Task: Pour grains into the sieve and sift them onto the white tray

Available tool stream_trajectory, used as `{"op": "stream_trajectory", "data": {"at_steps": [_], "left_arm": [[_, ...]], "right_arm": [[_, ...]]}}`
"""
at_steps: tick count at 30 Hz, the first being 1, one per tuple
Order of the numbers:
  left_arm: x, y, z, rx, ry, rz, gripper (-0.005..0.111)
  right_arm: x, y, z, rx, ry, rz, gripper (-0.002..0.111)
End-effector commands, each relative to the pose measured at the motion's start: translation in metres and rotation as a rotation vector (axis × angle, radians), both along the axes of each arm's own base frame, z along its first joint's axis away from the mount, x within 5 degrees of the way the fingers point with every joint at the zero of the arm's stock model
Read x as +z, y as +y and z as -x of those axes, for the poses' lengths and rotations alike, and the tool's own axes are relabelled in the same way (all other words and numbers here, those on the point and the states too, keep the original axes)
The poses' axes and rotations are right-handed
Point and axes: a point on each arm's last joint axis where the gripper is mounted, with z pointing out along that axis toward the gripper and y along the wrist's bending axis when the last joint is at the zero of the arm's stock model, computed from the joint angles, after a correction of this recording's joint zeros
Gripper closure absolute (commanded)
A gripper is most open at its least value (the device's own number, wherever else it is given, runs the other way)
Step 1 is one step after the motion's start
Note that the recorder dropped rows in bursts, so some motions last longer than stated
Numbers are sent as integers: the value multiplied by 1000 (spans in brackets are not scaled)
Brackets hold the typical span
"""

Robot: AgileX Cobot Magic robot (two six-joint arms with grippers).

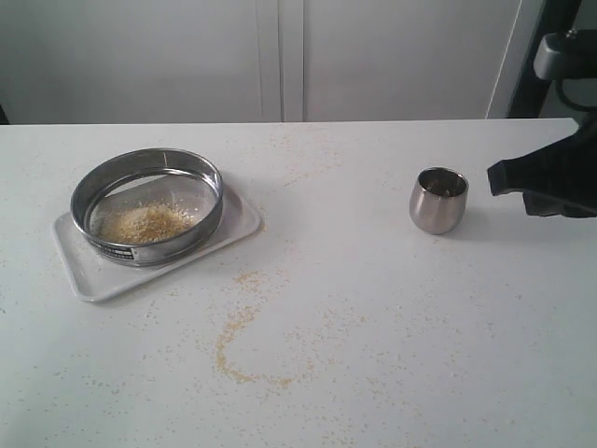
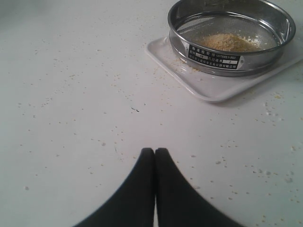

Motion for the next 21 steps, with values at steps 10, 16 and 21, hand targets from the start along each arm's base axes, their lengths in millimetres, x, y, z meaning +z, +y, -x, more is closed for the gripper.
{"op": "stream_trajectory", "data": {"at_steps": [10, 16, 21], "left_arm": [[-1, 0, 0, 4, 0, 11, 107], [-1, 0, 0, 4, 0, 11, 107], [-1, 0, 0, 4, 0, 11, 107]], "right_arm": [[3, -9, 17, -14, -17, 38, 108], [3, -24, 17, -100, 1, 23, 108], [10, -26, 29, -104, -40, 22, 108]]}}
